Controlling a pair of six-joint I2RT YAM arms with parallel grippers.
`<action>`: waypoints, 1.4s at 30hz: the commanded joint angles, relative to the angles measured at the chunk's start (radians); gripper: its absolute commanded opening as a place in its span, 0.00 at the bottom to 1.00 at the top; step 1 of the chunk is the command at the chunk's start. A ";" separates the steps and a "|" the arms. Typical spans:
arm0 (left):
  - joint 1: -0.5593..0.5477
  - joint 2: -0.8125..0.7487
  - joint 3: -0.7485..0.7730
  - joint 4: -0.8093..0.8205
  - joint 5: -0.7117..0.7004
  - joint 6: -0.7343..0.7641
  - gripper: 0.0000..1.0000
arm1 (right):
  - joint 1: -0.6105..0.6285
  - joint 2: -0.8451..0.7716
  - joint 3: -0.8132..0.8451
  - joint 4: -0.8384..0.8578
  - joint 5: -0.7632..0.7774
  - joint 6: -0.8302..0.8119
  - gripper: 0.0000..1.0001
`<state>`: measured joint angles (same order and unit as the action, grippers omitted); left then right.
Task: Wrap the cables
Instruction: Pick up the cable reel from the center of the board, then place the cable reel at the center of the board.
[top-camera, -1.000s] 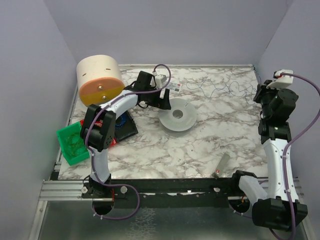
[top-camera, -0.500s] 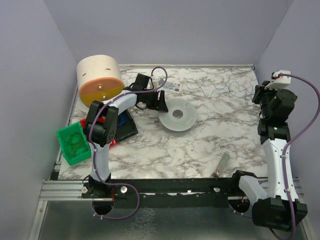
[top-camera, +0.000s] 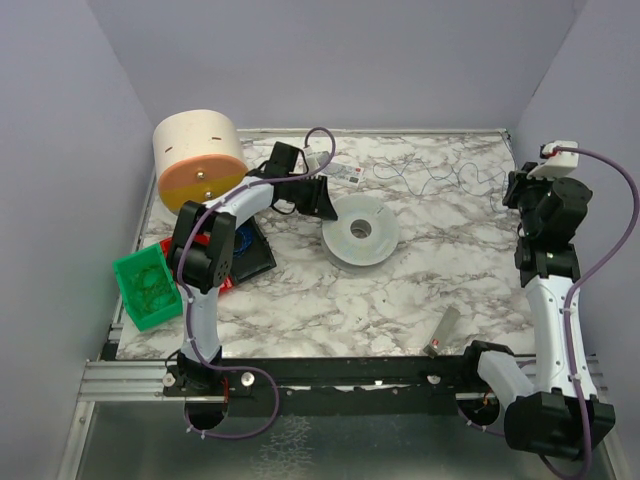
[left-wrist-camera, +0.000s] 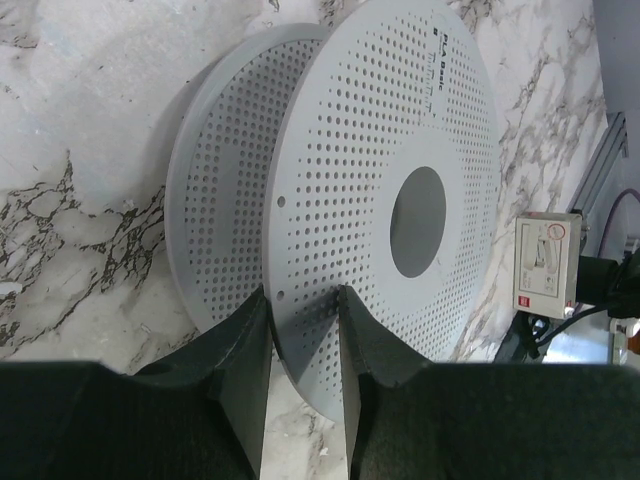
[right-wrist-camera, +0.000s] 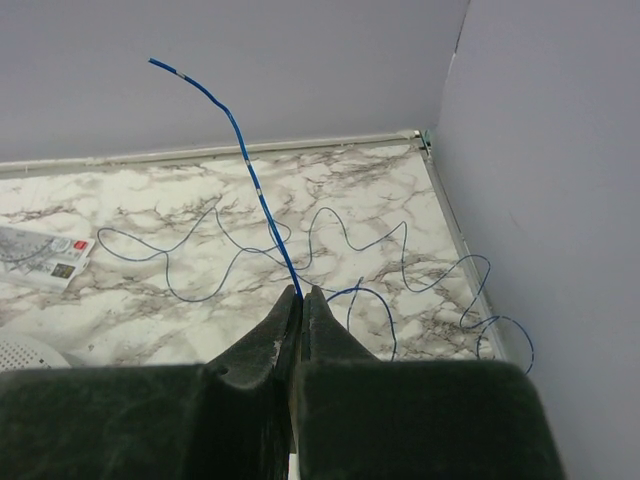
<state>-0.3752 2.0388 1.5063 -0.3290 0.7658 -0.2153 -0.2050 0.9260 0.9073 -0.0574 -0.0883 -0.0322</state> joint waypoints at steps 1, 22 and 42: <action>-0.004 -0.060 0.040 -0.051 -0.015 0.102 0.07 | 0.001 0.012 -0.013 -0.007 -0.038 -0.020 0.00; -0.102 -0.360 -0.040 -0.267 -0.197 0.536 0.00 | 0.000 0.102 0.015 -0.108 -0.407 -0.042 0.01; -0.245 -0.497 -0.032 -0.566 -0.202 0.899 0.00 | 0.135 -0.019 -0.114 -0.172 -0.670 -0.521 0.01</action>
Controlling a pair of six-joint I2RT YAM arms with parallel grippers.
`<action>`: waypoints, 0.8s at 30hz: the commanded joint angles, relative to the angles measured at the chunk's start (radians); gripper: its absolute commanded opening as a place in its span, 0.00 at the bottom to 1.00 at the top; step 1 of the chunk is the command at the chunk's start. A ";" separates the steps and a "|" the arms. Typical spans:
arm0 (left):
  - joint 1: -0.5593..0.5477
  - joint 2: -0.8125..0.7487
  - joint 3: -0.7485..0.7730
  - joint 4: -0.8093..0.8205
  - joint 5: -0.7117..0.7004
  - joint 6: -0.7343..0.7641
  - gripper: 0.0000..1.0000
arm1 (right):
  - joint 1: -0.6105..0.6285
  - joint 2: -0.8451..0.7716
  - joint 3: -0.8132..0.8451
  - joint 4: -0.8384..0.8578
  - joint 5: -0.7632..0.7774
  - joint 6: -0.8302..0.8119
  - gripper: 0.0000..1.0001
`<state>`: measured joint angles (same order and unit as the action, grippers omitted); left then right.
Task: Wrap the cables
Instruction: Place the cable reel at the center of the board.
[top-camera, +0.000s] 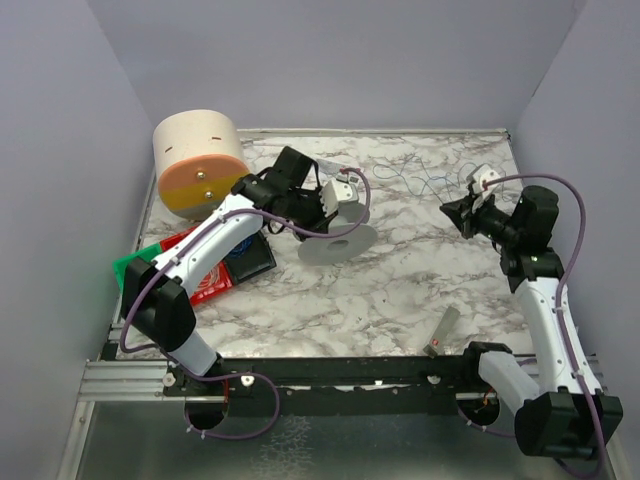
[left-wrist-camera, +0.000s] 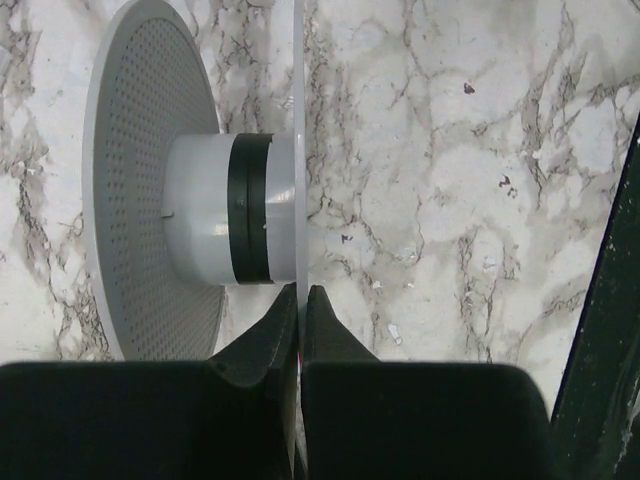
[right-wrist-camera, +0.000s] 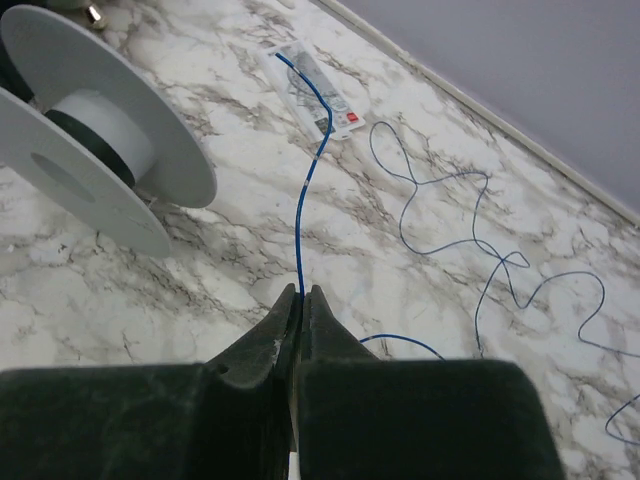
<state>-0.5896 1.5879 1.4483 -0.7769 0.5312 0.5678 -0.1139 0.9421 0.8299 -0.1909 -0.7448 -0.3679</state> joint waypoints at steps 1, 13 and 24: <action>-0.036 -0.050 0.021 -0.129 0.031 0.129 0.00 | 0.051 -0.036 -0.042 -0.037 -0.012 -0.195 0.01; -0.042 -0.073 0.050 -0.145 0.007 0.163 0.21 | 0.076 -0.009 -0.054 -0.062 -0.110 -0.209 0.01; -0.042 -0.094 0.102 -0.131 -0.003 0.156 0.71 | 0.077 0.000 -0.057 -0.073 -0.139 -0.211 0.01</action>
<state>-0.6304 1.5375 1.4963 -0.9081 0.5259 0.7197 -0.0437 0.9318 0.7872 -0.2340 -0.8383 -0.5625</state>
